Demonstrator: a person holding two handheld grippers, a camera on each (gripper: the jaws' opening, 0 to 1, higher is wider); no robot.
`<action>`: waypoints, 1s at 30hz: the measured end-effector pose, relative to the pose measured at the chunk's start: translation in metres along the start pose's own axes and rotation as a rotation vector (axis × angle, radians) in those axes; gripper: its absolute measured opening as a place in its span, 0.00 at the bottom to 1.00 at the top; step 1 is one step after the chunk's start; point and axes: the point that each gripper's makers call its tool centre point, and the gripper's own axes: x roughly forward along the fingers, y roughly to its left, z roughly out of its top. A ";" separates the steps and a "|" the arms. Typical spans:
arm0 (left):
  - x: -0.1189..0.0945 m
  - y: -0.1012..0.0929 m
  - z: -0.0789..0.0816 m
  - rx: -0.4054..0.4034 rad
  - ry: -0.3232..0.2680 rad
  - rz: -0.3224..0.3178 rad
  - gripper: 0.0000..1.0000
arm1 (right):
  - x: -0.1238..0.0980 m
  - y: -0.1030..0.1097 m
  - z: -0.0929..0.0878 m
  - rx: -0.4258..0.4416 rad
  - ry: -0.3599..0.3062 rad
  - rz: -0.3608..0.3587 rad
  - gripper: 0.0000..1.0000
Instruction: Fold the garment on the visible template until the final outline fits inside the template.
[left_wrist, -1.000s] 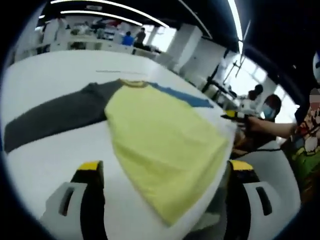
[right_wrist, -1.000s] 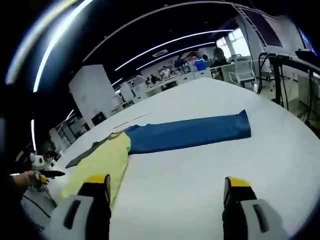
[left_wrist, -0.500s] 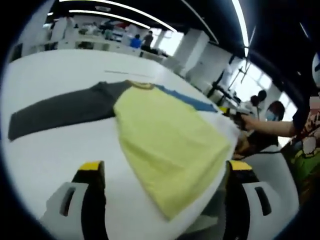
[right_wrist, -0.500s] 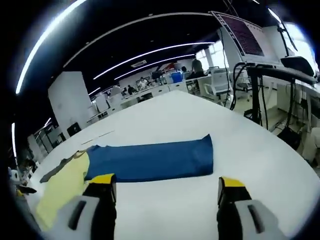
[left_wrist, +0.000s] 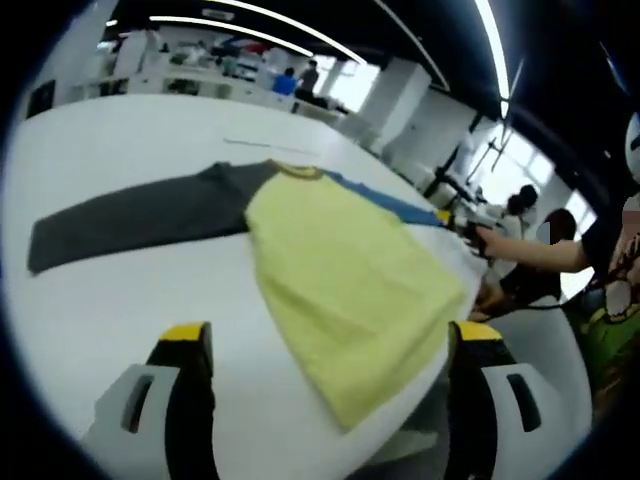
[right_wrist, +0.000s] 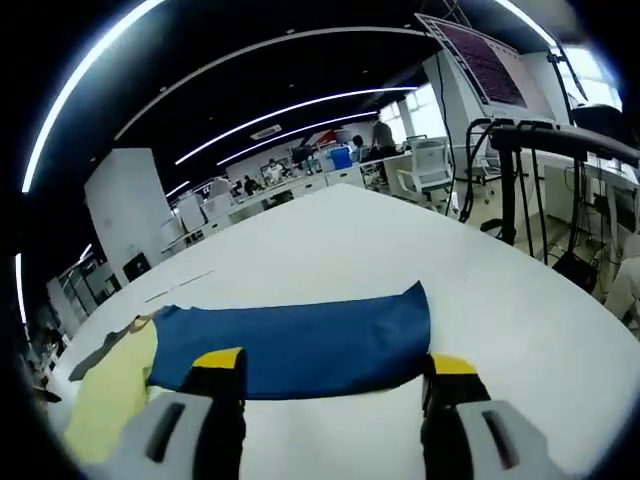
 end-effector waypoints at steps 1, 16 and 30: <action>0.000 0.000 -0.001 0.000 0.002 0.001 0.93 | 0.006 -0.012 0.002 -0.002 0.008 -0.014 0.68; 0.005 -0.004 -0.001 -0.014 0.005 -0.011 0.91 | -0.001 -0.022 -0.004 0.002 0.004 -0.054 0.41; 0.002 -0.005 -0.006 -0.016 0.012 -0.006 0.90 | -0.008 -0.039 0.010 0.243 -0.073 -0.096 0.10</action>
